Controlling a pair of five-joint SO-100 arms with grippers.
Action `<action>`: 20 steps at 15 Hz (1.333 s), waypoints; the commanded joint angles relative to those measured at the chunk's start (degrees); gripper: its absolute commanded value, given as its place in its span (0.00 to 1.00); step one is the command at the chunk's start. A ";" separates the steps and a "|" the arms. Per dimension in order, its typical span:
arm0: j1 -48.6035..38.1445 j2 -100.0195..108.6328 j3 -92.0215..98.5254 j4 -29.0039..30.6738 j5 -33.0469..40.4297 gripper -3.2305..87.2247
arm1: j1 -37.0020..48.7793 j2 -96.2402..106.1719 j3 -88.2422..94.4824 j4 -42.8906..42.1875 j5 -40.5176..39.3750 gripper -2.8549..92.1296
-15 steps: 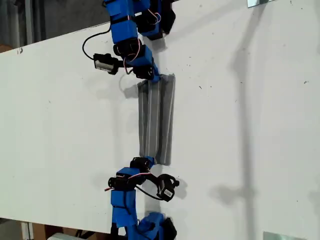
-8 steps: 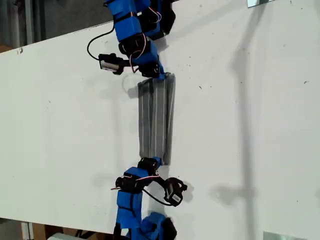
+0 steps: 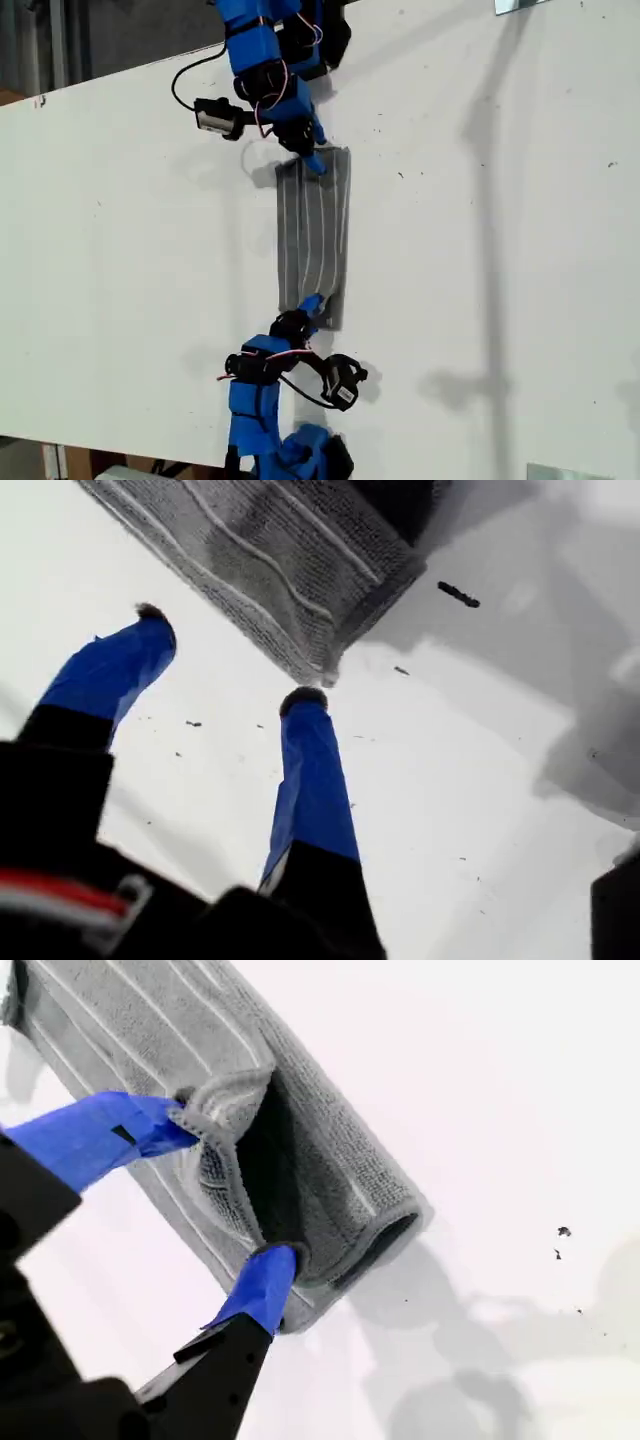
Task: Grasp corners of a square towel and fold twice.
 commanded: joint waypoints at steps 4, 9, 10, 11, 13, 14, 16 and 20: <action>-5.71 20.74 12.30 4.04 0.35 0.38 | 2.37 8.88 4.66 2.99 -0.70 0.39; -1.49 22.24 14.33 2.81 -2.81 0.38 | 6.42 -4.22 5.27 -0.35 -2.72 0.39; -1.23 22.24 14.24 2.37 -2.72 0.38 | 9.14 -7.29 3.34 -0.44 -5.27 0.39; -1.05 22.41 14.15 2.29 -2.81 0.38 | 12.22 -11.25 2.02 -1.32 -7.82 0.38; -0.18 23.99 14.85 2.29 -3.60 0.38 | 16.00 -24.43 -2.02 -6.06 -12.39 0.38; 0.26 25.14 15.47 2.20 -4.04 0.38 | 16.00 -31.46 -6.24 -8.35 -13.54 0.38; 0.88 26.81 17.14 1.67 -4.92 0.37 | 15.21 -41.40 -14.68 -8.96 -14.68 0.38; 2.11 31.20 20.48 1.05 -6.77 0.37 | 11.95 -41.48 -17.31 -10.81 -13.18 0.19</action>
